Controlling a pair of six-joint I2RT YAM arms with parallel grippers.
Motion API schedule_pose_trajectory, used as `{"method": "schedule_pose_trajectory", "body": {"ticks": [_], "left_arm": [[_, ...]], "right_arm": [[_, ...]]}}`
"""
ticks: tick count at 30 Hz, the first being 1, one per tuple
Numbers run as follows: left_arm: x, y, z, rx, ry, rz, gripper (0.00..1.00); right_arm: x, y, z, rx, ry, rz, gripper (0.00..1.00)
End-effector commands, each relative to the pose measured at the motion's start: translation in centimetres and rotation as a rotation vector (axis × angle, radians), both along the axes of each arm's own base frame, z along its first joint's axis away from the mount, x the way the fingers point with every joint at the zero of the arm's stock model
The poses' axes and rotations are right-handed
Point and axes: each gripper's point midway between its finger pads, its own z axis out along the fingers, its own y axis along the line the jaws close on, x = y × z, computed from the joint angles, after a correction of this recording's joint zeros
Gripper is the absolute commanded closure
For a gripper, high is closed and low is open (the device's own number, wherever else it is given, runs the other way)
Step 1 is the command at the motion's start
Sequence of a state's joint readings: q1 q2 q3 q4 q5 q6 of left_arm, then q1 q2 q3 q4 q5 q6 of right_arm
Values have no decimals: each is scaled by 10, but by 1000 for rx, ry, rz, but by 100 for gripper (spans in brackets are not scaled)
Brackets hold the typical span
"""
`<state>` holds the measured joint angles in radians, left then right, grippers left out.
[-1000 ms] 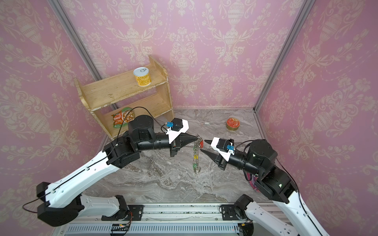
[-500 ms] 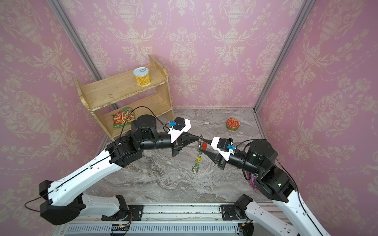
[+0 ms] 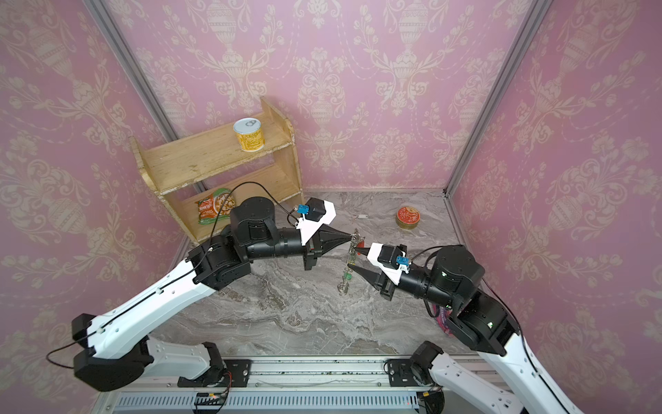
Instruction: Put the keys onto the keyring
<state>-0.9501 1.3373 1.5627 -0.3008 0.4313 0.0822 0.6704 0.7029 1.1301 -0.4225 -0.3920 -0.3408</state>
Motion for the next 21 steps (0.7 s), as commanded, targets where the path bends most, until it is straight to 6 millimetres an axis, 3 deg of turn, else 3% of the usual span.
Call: {"method": "schedule_pose_trajectory", "body": {"ticks": [1, 21], "left_arm": [[-5, 1, 30, -73, -24, 1, 100], [-14, -5, 27, -59, -15, -23, 100]], "right_arm": [[1, -3, 6, 20, -39, -24, 63], [4, -12, 23, 73, -99, -84, 67]]}}
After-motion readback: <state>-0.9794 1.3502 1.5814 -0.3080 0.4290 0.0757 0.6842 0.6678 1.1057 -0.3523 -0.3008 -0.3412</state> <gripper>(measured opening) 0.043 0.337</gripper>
